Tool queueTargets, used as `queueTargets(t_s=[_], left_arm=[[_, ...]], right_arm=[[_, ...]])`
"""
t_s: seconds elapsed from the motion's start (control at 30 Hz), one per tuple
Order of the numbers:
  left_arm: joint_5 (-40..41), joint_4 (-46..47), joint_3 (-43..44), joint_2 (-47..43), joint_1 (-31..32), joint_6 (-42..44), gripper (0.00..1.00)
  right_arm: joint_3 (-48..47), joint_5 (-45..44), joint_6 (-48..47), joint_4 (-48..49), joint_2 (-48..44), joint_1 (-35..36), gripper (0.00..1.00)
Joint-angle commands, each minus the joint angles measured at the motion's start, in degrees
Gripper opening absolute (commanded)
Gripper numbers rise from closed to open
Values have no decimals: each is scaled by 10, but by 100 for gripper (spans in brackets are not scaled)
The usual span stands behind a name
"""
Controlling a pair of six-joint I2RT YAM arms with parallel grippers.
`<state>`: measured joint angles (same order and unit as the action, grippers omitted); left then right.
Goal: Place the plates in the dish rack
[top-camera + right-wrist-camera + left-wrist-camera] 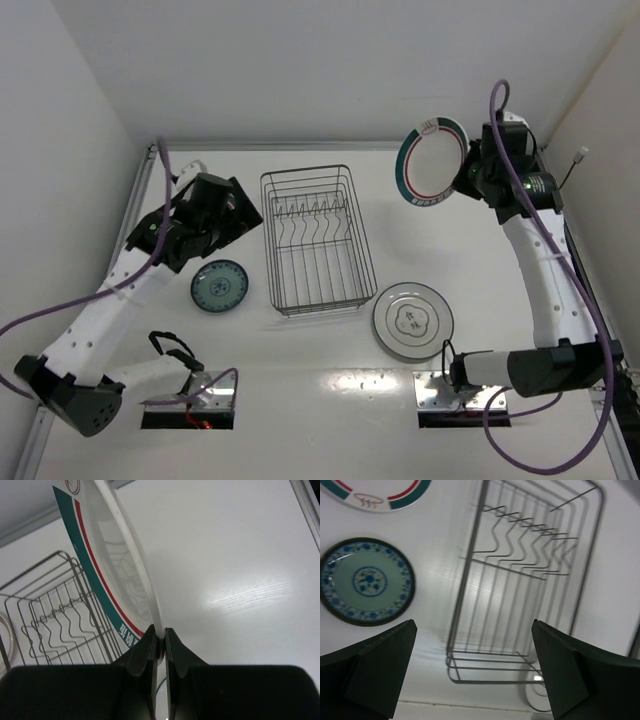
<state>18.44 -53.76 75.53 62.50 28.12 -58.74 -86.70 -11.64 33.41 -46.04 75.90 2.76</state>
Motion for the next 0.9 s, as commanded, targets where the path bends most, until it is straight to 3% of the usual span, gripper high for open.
queueTargets(t_s=[0.0, 0.27, 0.53, 0.87], left_arm=[[53, -42, -16, 46, 6, 43, 100], [107, -47, 56, 121, -60, 128, 100], [102, -48, 71, 149, -139, 150, 100], [113, -70, 59, 168, -237, 159, 100]], right_arm=[[-35, -64, -18, -48, 29, 46, 0], [-133, -167, -12, -112, 120, 193, 0], [-304, -211, -19, -168, 265, 246, 0], [-314, -219, -33, -164, 343, 262, 0]])
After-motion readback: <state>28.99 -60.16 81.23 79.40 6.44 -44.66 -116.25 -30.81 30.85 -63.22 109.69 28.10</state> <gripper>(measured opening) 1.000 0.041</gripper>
